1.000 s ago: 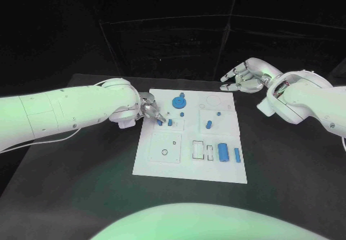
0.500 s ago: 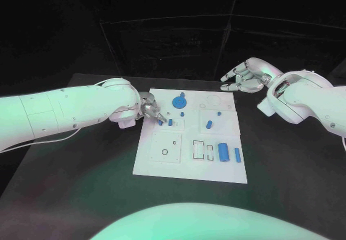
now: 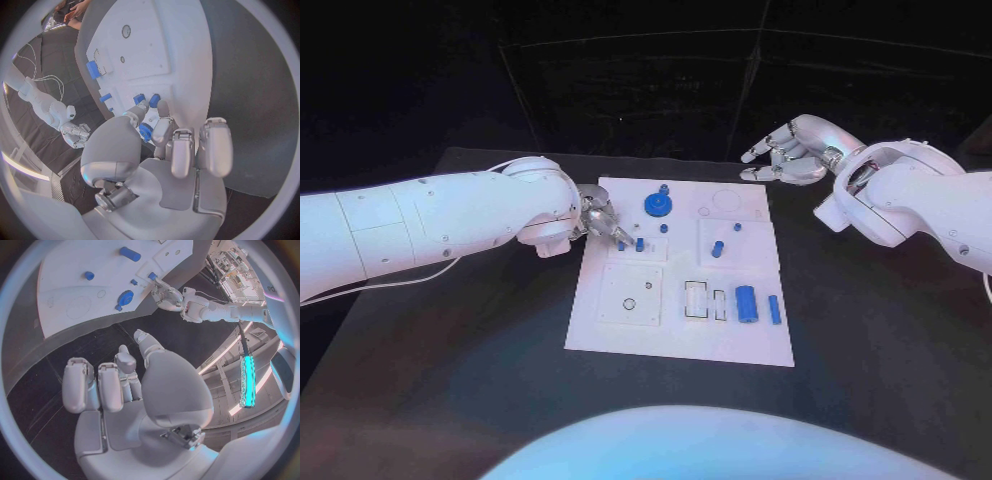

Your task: Assemble the parts on the task board

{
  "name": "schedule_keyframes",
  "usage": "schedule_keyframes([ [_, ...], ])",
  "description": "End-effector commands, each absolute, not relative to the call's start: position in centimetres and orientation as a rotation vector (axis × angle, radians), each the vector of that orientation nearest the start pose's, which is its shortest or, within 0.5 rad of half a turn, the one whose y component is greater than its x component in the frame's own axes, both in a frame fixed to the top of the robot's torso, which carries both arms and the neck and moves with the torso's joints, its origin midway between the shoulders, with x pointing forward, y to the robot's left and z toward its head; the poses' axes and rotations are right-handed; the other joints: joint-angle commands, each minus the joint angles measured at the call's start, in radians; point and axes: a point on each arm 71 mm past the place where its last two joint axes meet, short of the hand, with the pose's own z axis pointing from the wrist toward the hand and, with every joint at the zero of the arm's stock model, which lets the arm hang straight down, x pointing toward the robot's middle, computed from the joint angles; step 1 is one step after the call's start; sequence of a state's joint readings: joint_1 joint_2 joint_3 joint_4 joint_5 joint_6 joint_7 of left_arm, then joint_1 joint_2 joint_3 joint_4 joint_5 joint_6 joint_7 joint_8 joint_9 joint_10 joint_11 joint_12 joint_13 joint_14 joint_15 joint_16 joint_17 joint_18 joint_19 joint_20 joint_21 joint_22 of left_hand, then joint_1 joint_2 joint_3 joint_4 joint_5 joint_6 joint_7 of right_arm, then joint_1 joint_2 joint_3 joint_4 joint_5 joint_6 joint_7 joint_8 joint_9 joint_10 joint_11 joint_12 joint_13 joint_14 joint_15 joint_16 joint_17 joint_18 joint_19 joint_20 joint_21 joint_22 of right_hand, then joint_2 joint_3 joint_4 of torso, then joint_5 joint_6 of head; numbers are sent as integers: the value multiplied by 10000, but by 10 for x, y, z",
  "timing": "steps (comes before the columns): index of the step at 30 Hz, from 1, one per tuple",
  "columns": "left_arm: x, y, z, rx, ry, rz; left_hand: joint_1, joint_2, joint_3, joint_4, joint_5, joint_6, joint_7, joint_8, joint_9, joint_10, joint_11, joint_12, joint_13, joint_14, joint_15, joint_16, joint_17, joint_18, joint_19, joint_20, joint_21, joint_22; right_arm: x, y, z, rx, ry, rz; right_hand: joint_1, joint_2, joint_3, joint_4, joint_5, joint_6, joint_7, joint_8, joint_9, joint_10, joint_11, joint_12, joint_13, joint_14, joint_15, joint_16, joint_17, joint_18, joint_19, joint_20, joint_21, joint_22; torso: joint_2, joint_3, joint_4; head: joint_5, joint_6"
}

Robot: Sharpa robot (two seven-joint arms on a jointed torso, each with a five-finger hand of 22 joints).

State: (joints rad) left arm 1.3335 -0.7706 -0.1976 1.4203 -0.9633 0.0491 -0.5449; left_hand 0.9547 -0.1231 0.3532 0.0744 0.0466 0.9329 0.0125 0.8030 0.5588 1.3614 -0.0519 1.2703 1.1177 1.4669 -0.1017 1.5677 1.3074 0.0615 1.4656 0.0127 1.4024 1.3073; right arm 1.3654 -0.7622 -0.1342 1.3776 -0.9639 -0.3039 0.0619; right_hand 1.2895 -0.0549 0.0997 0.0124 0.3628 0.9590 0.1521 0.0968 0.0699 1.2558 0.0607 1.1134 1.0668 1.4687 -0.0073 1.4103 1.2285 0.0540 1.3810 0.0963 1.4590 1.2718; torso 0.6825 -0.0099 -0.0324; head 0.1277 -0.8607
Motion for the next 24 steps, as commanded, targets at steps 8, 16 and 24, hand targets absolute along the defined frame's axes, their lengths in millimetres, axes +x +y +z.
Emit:
schedule_keyframes([
  [8, 501, 229, -209, -4029, 21830, -4208, -262, -195, -1356, 504, 31, -500, 123, -92, -54, -743, 92, -829, -1221, 1037, 13, 27, 2627, 167, -363, -50, -766, -927, 529, -201, -141, 1425, 16584, 9065, -106, -13, -34, 33, 35, 72, -23, 64, -16, -20, 1, -48, -4, 362, -65, -52, -9, 112, -70, 17, -68, -14, -9, 2, 1, -22, 20],
  [16, 506, 221, -196, -4509, 20719, -6607, 1520, 350, -2081, 487, 87, -2402, 1109, -1045, -898, -4381, 1037, -3791, -4676, -1387, 855, -3939, -2170, 1151, -3415, 703, -6242, -6870, 529, -200, -141, 1429, 16587, 9054, -122, -12, -39, 43, 39, 72, -23, 64, -16, -24, 1, -58, -15, 361, -65, -54, -12, 112, -70, 17, -70, -15, 11, -8, -18, -55, 75],
  [24, 510, 195, -185, -1537, 19399, -7943, 3699, 847, -1324, -209, 87, -2433, 1485, -2068, -2238, -5620, 1476, -5266, -6288, -3573, 1257, -6570, -5276, 1202, -3720, 1145, -7685, -7824, 530, -200, -141, 1445, 16558, 9066, -121, -9, -36, 43, 44, 72, -24, 64, -16, -45, 0, -91, -52, 357, -65, -66, -34, 117, -85, 17, -79, -37, 8, -4, 1, -143, 146],
])
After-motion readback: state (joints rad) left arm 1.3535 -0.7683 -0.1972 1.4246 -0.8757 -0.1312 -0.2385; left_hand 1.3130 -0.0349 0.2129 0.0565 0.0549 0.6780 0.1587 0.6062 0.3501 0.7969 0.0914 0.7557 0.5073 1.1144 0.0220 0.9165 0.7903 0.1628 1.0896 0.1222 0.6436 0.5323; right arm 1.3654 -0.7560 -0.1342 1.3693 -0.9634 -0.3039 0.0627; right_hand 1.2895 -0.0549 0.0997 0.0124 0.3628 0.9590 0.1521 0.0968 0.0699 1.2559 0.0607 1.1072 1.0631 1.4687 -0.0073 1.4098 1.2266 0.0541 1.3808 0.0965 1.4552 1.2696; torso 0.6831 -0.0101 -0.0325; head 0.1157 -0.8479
